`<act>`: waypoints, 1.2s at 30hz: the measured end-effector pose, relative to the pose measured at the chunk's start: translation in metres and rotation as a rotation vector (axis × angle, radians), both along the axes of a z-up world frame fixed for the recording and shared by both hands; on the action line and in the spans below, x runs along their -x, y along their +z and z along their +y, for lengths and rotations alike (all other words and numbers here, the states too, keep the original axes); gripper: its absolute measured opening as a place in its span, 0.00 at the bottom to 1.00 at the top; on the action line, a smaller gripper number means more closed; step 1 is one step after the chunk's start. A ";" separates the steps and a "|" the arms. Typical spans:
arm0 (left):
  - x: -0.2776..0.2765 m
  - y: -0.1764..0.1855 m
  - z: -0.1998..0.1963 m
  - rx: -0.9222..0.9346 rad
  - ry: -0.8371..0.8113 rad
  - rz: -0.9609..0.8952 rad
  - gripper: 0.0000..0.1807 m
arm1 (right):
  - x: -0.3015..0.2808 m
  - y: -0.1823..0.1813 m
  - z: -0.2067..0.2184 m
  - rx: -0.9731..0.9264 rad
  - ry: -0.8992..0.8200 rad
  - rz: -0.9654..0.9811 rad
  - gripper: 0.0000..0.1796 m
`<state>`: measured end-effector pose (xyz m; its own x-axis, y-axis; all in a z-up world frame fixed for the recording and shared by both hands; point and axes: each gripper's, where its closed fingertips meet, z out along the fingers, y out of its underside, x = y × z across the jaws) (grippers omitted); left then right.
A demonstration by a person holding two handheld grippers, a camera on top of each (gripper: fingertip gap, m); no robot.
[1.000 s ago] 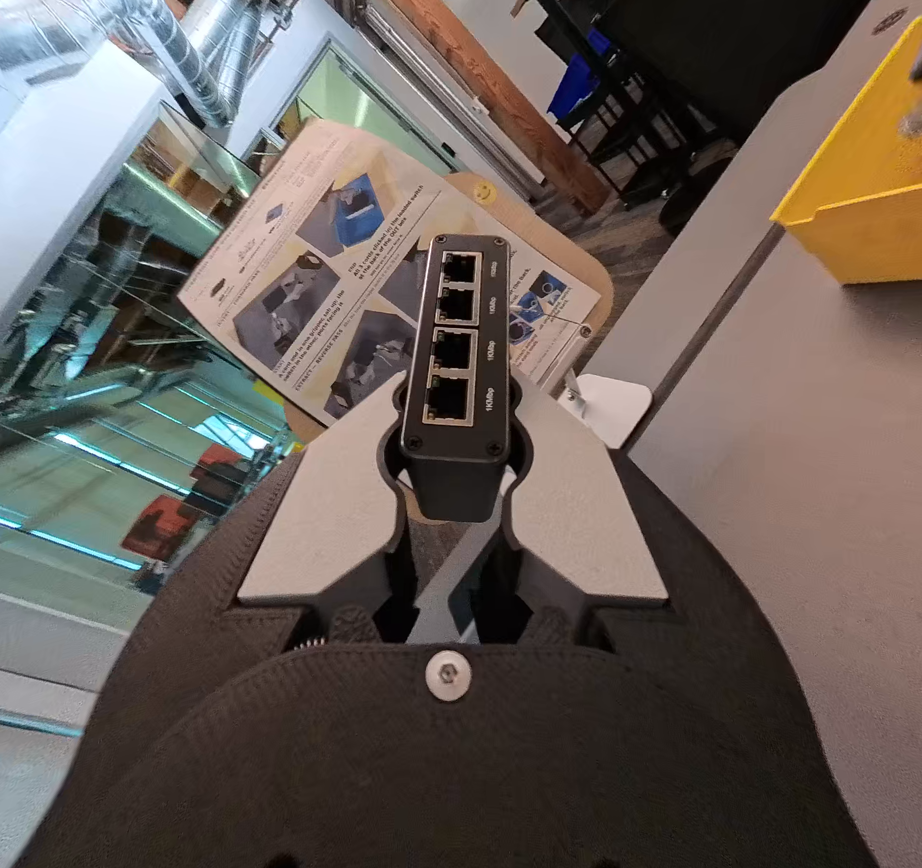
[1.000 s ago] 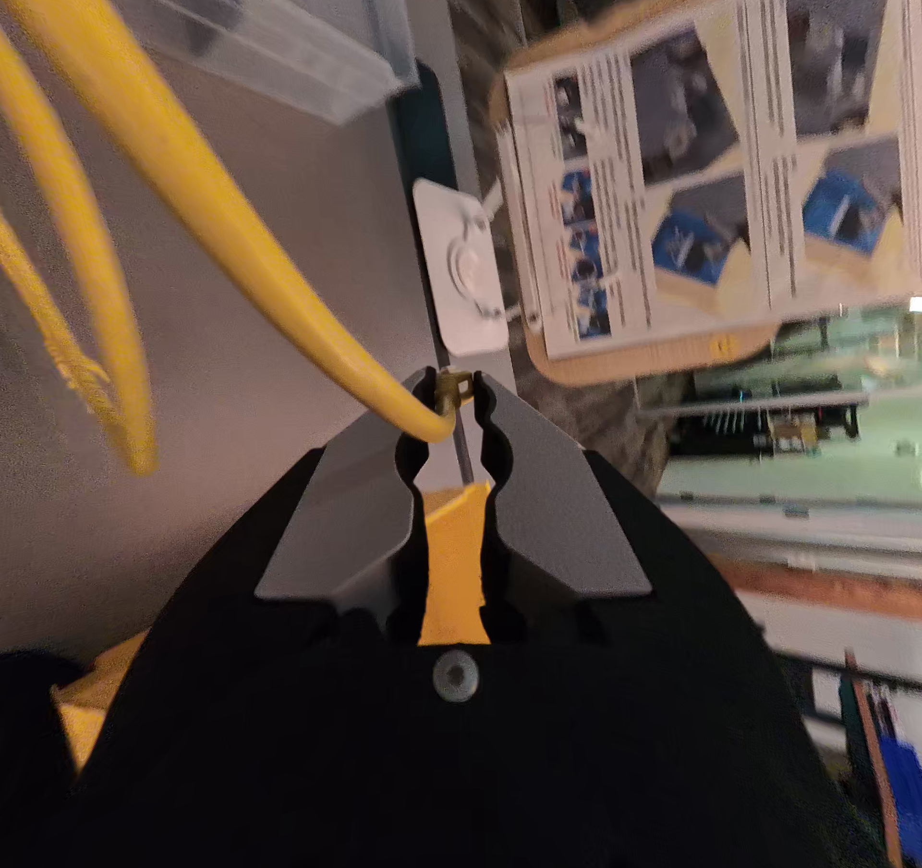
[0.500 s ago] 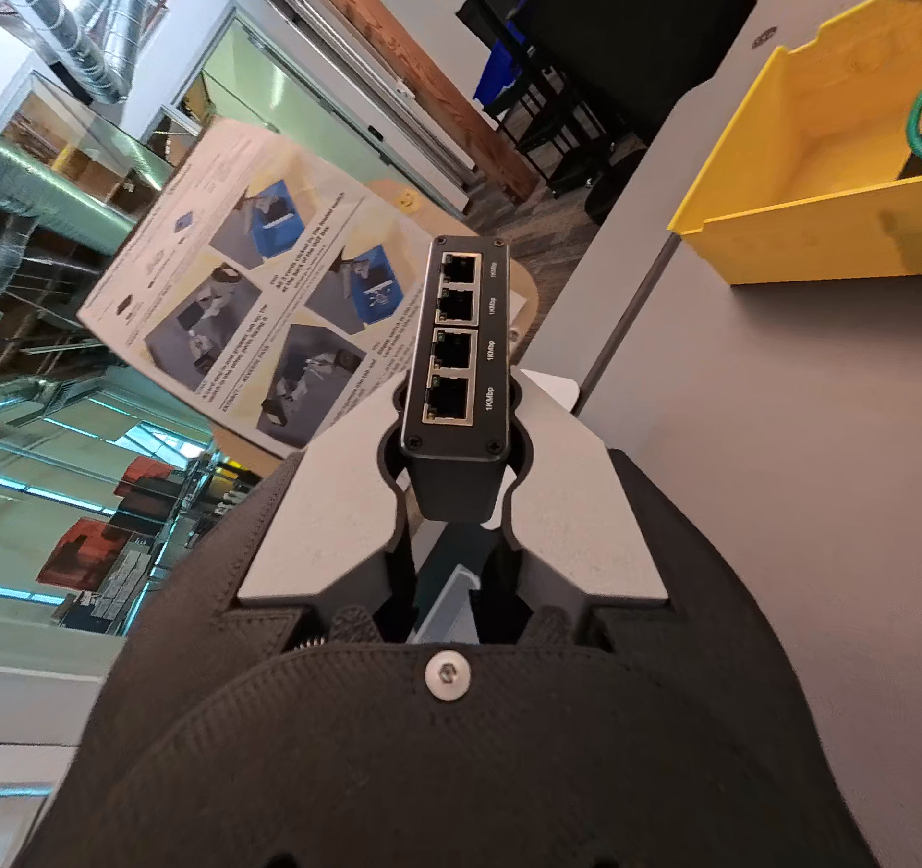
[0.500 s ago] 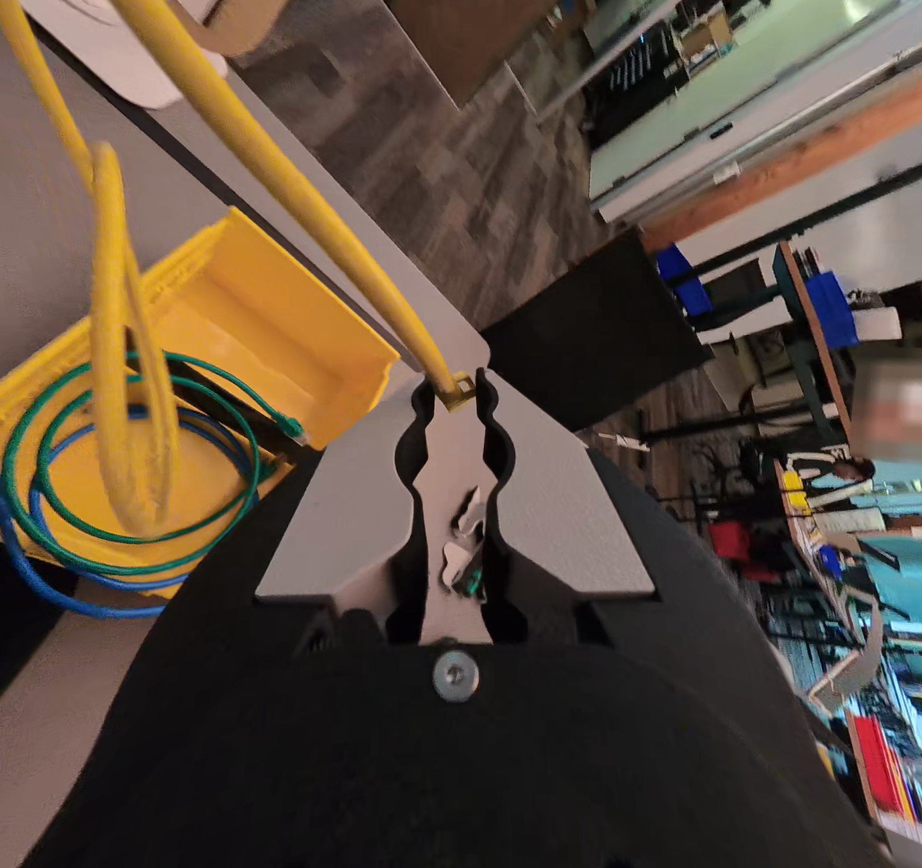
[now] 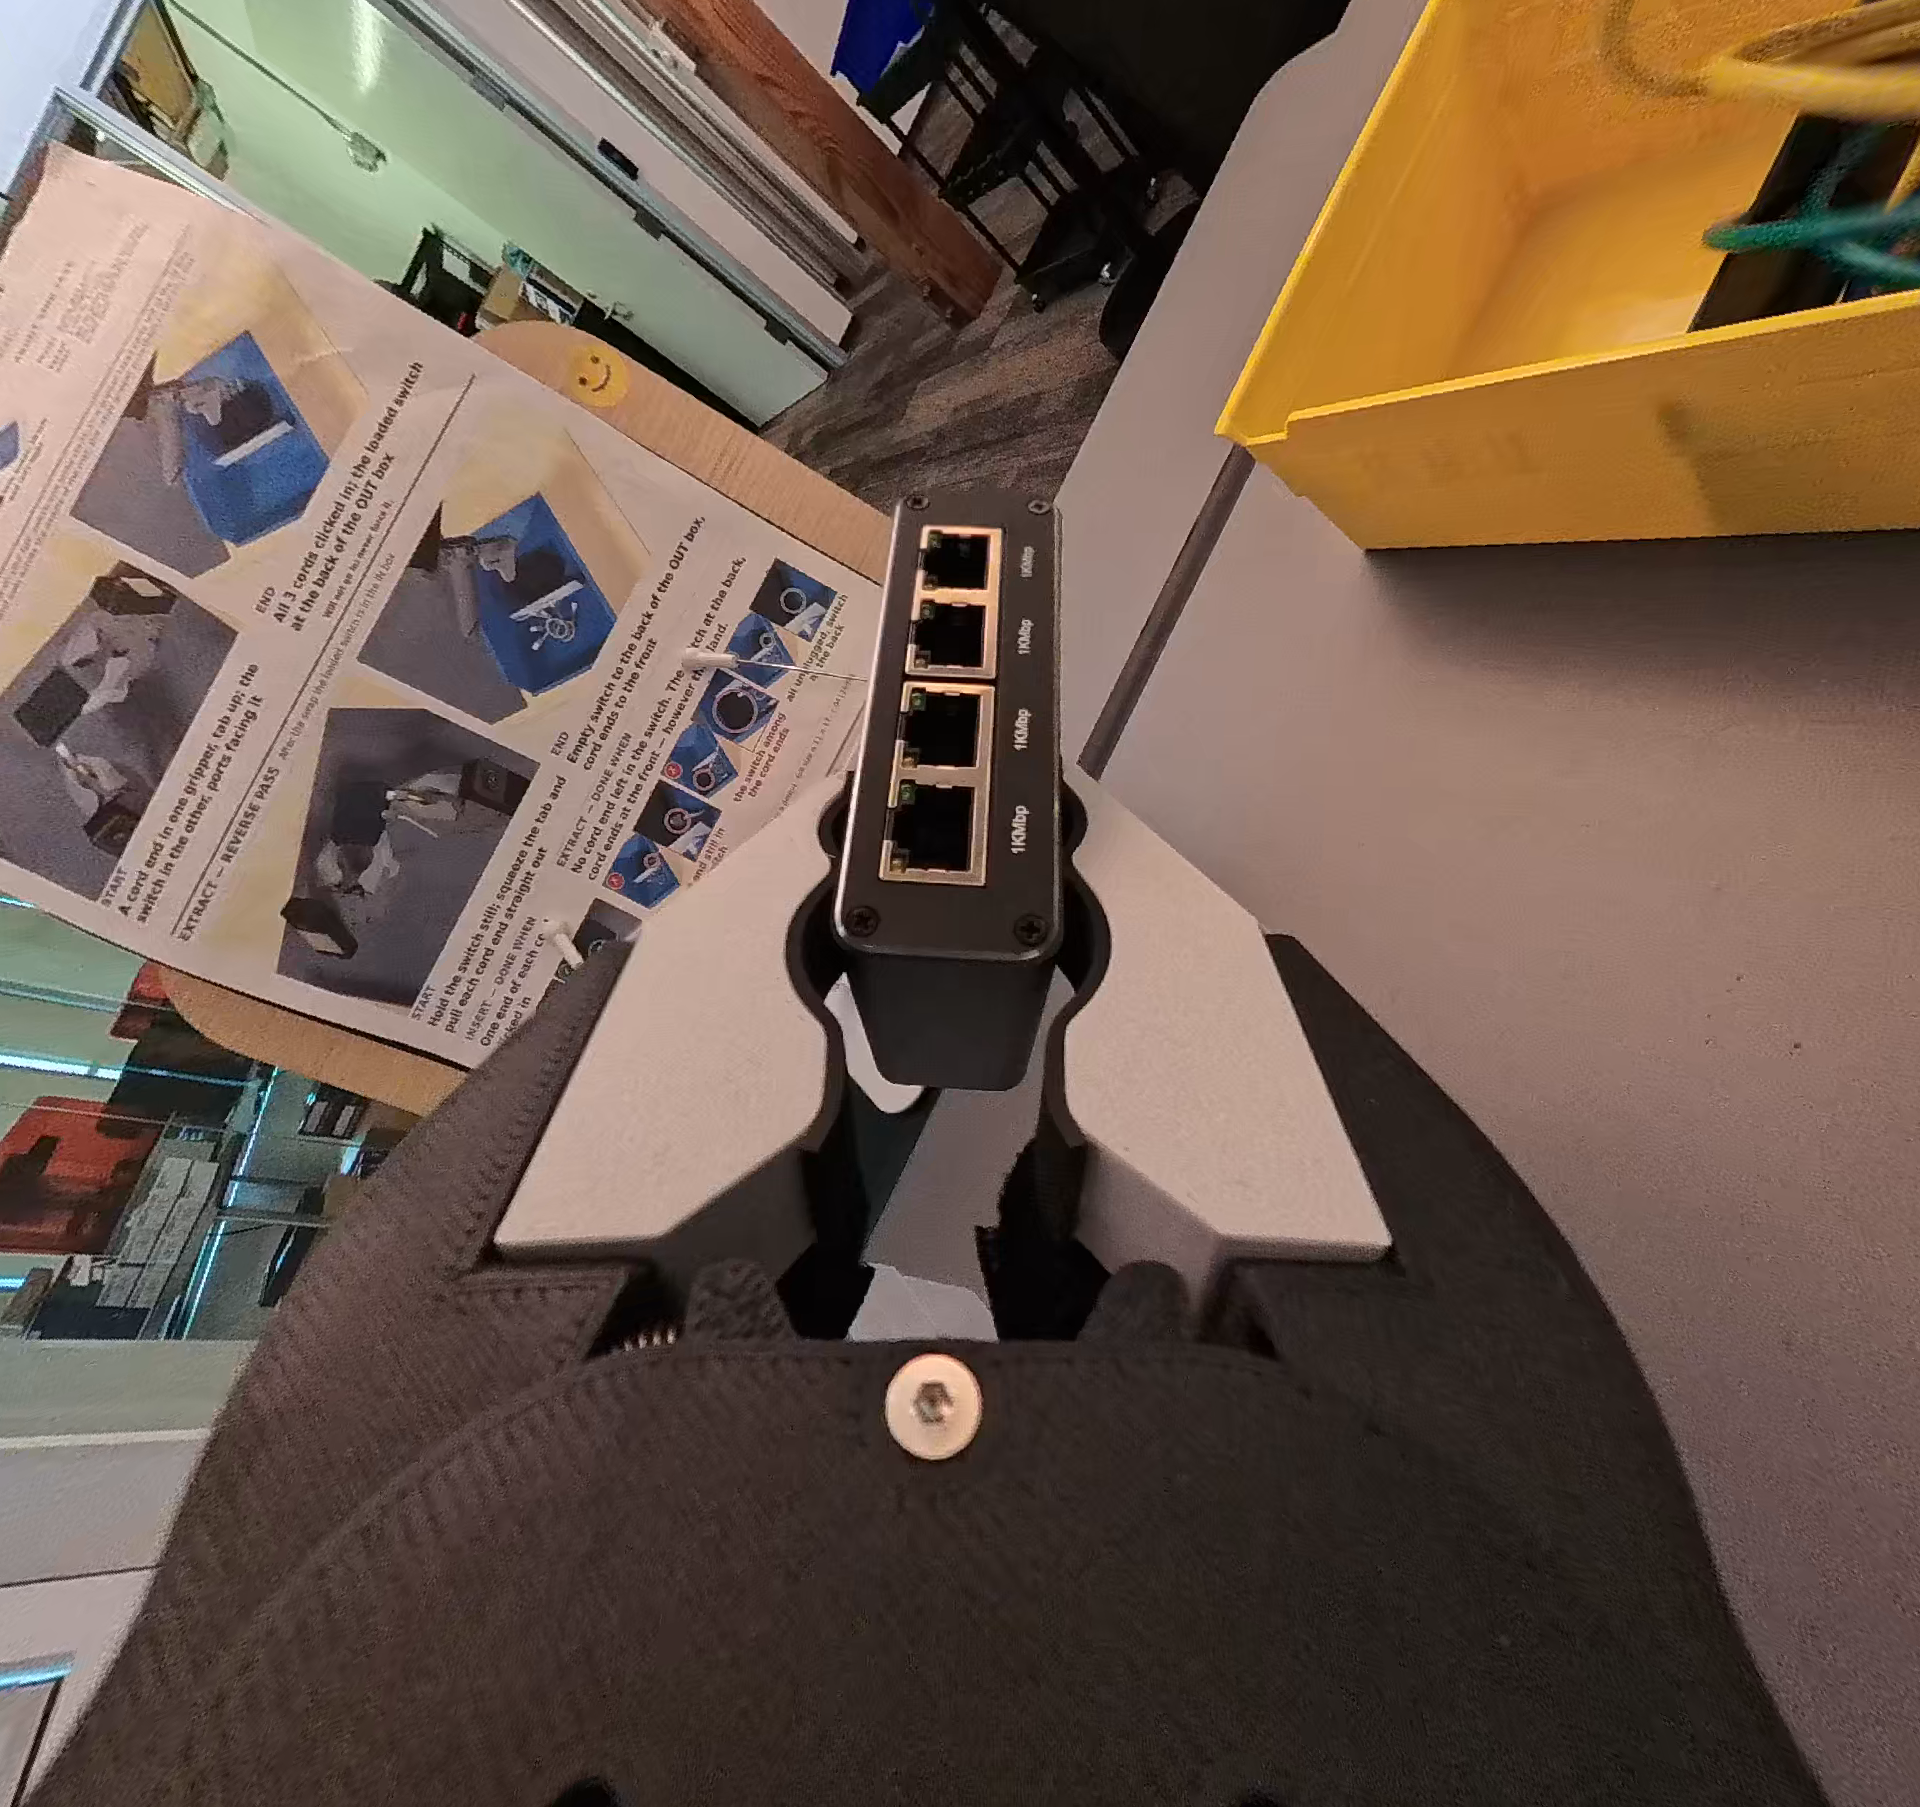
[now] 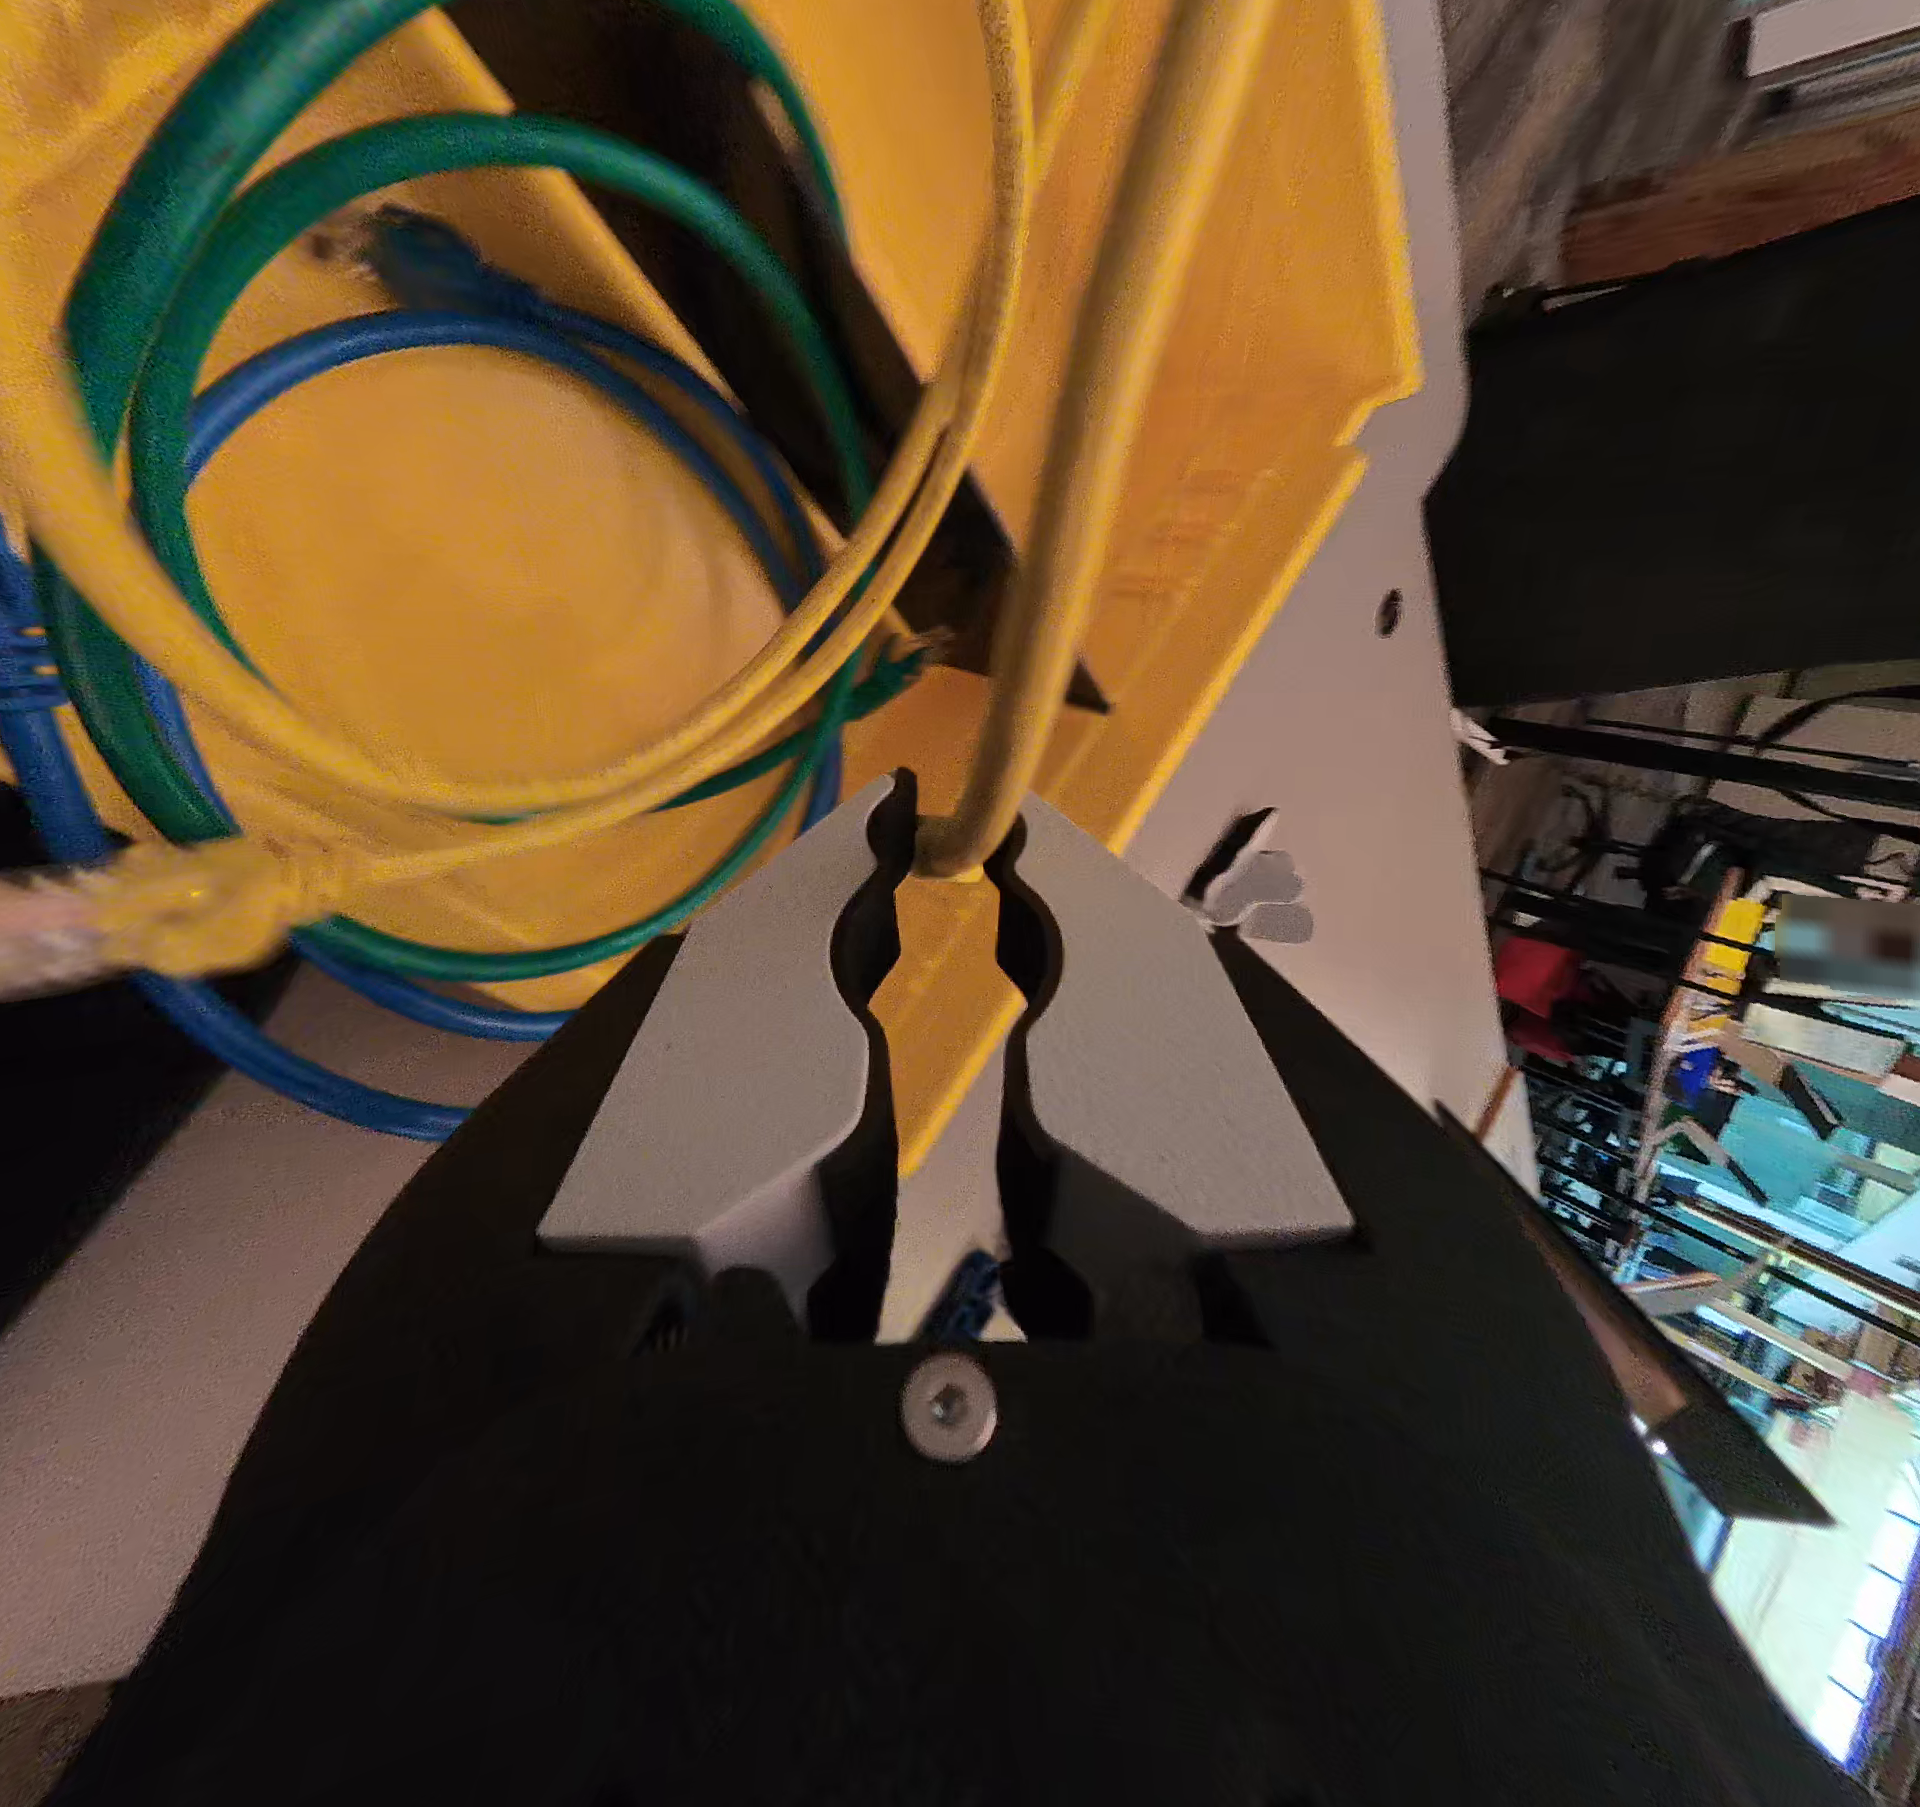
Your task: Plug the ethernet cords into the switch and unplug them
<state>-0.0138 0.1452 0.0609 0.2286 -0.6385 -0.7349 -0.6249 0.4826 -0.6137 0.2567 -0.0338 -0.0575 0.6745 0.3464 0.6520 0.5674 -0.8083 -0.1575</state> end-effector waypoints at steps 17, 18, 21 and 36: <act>0.003 0.007 -0.004 0.030 -0.043 -0.038 0.18 | 0.067 0.027 -0.034 -0.228 0.198 0.635 0.29; 0.002 0.008 -0.008 0.045 -0.065 -0.047 0.18 | 0.076 0.041 -0.034 -0.289 0.252 0.685 0.30; -0.005 0.010 -0.033 0.162 -0.218 -0.085 0.18 | 0.113 0.094 -0.031 -0.512 0.449 0.867 0.30; 0.012 0.029 -0.150 0.582 -0.869 -0.107 0.19 | 0.294 0.153 0.036 -0.514 1.038 1.113 0.19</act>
<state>-0.0255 -0.0048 0.0896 -0.4319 -0.8620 -0.2654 -0.1336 0.3521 -0.9264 -0.0370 0.0022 0.0959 0.4944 0.8441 0.2075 0.2339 0.1007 -0.9670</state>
